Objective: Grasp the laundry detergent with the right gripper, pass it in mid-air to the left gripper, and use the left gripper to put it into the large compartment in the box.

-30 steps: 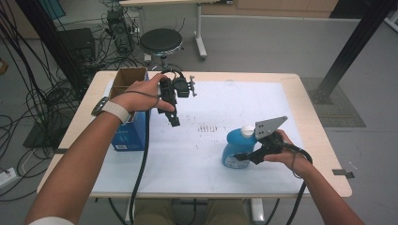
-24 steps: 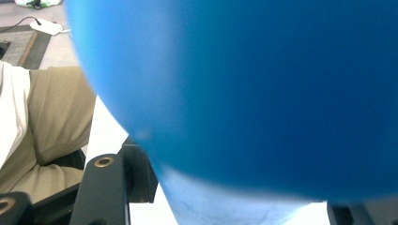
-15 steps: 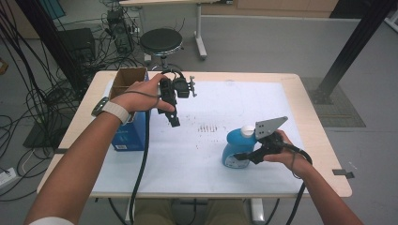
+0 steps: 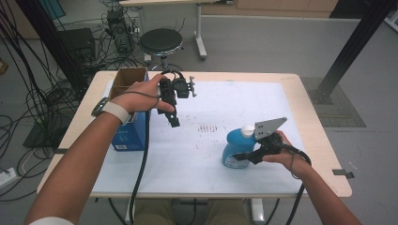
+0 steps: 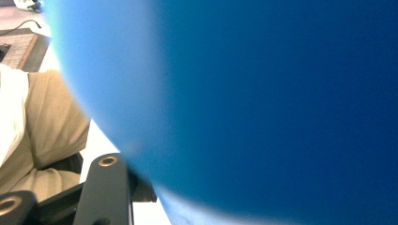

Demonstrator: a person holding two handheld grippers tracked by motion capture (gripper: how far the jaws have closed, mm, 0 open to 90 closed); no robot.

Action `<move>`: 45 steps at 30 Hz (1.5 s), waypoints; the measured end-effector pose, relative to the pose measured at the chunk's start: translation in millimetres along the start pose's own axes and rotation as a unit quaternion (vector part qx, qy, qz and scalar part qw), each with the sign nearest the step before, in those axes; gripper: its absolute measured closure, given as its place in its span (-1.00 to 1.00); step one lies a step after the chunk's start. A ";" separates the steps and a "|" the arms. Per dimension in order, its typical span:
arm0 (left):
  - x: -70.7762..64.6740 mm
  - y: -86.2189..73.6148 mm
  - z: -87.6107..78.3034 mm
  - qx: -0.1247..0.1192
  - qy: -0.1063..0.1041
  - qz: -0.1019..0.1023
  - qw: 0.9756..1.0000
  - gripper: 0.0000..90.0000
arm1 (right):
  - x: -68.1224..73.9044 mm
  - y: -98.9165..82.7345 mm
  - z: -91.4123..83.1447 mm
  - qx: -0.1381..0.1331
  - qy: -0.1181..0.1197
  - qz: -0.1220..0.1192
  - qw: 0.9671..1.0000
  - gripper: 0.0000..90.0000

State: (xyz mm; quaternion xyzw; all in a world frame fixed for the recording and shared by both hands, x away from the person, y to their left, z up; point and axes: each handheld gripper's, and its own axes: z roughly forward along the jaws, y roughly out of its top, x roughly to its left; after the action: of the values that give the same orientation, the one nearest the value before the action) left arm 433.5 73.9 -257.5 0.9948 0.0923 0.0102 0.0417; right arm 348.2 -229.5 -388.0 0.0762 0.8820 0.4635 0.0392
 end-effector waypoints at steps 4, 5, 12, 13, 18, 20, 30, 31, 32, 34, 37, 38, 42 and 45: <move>0.0 -0.5 0.5 0.000 0.000 -0.001 1.000 -0.75 | -0.1 0.2 0.7 -0.001 0.001 -0.001 1.000 -0.08; 0.1 -0.5 0.6 0.000 0.000 0.000 1.000 -0.75 | -0.1 0.2 0.7 -0.001 0.001 -0.001 1.000 -0.08; 0.3 -0.8 0.9 -0.001 0.000 -0.002 1.000 -0.75 | -0.4 -1.0 0.6 -0.006 0.002 0.000 1.000 -0.07; 0.2 -0.8 0.9 -0.002 0.000 -0.002 1.000 -0.75 | -0.4 -1.4 0.7 -0.008 0.002 -0.001 1.000 -0.07; 0.0 -0.5 1.0 -0.003 0.000 -0.001 1.000 -0.75 | -1.4 -3.5 0.6 -0.016 0.005 -0.007 1.000 -0.07; -0.1 -0.5 0.9 -0.002 0.000 -0.001 1.000 -0.75 | -1.4 -4.0 0.6 -0.018 0.005 -0.007 1.000 -0.06; -0.3 1.1 1.7 -0.003 -0.001 0.000 1.000 -0.75 | -2.1 -5.9 0.5 -0.025 0.008 -0.005 1.000 -0.05; -0.3 1.0 1.8 -0.003 -0.001 -0.001 1.000 -0.75 | -2.4 -6.1 0.5 -0.026 0.008 -0.003 1.000 -0.05; -0.3 0.8 1.8 -0.003 -0.001 -0.001 1.000 -0.75 | -2.5 -6.1 0.6 -0.025 0.008 -0.003 1.000 -0.05; -0.1 0.7 1.7 -0.004 0.000 -0.001 1.000 -0.75 | -2.4 -6.0 0.5 -0.025 0.008 -0.004 1.000 -0.04; -0.3 1.0 1.6 -0.004 0.001 0.000 1.000 -0.75 | -2.0 -5.9 0.5 -0.025 0.006 -0.003 1.000 -0.03; -0.6 1.1 1.8 -0.004 0.000 -0.001 1.000 -0.75 | -2.0 -6.1 0.4 -0.025 0.006 -0.003 1.000 -0.03; -1.0 1.6 1.1 -0.003 0.000 0.000 1.000 -0.75 | -1.5 -5.7 0.5 -0.025 0.004 -0.004 1.000 -0.02; -1.3 1.5 1.0 -0.004 0.001 -0.001 1.000 -0.75 | -1.2 -5.5 0.7 -0.025 0.004 -0.002 1.000 -0.02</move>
State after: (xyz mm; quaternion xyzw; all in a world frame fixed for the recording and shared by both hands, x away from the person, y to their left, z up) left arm 432.5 72.2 -258.4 0.9946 0.0928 0.0114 0.0454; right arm 348.9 -232.2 -392.9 0.0719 0.8706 0.4852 0.0386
